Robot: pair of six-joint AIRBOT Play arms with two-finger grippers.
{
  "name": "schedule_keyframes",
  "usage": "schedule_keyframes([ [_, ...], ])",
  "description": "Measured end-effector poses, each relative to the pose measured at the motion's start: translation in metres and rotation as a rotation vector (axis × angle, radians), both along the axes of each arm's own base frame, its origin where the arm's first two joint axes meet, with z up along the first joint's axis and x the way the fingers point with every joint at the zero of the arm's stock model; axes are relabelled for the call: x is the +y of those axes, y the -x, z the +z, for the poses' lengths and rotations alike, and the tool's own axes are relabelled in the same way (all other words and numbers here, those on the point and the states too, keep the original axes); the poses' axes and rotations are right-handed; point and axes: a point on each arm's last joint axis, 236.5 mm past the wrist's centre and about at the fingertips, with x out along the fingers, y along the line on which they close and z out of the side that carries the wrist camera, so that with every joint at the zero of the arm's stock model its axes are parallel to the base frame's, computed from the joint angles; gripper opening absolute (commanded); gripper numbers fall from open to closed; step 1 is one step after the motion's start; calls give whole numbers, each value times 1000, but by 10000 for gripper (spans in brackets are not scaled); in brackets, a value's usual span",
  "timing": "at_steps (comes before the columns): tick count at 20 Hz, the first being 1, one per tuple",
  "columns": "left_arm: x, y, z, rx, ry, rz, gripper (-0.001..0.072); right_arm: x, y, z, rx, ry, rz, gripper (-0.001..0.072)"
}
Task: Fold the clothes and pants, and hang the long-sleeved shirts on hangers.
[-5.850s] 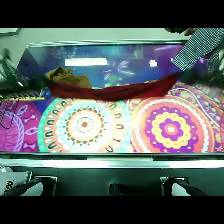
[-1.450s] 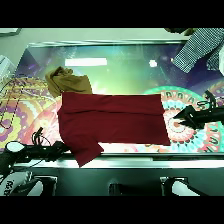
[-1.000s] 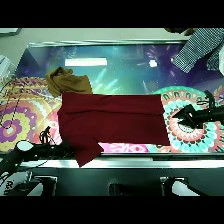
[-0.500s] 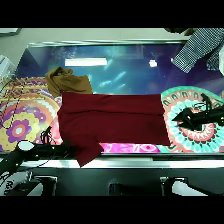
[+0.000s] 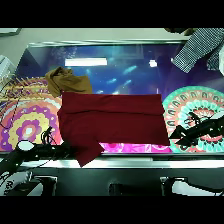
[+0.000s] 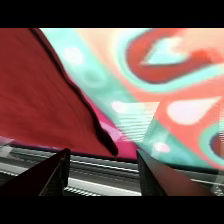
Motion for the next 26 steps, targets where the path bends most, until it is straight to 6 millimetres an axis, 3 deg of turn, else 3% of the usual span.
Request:
schedule_keyframes([
  [9,0,0,0,-10,-3,-12,20,21,1,-4,-15,-77,-32,475],
  [12,0,0,0,-12,-3,-15,21,29,10,-10,6,-103,-39,295],
  [15,0,0,0,-15,-4,-17,20,34,10,-17,-15,-113,-45,26],
  [20,2,-7,15,-41,-21,-85,19,32,-3,-13,-101,-84,-57,26],
  [26,26,4,61,-8,-143,-197,18,35,-1,36,-179,-45,-68,26],
])
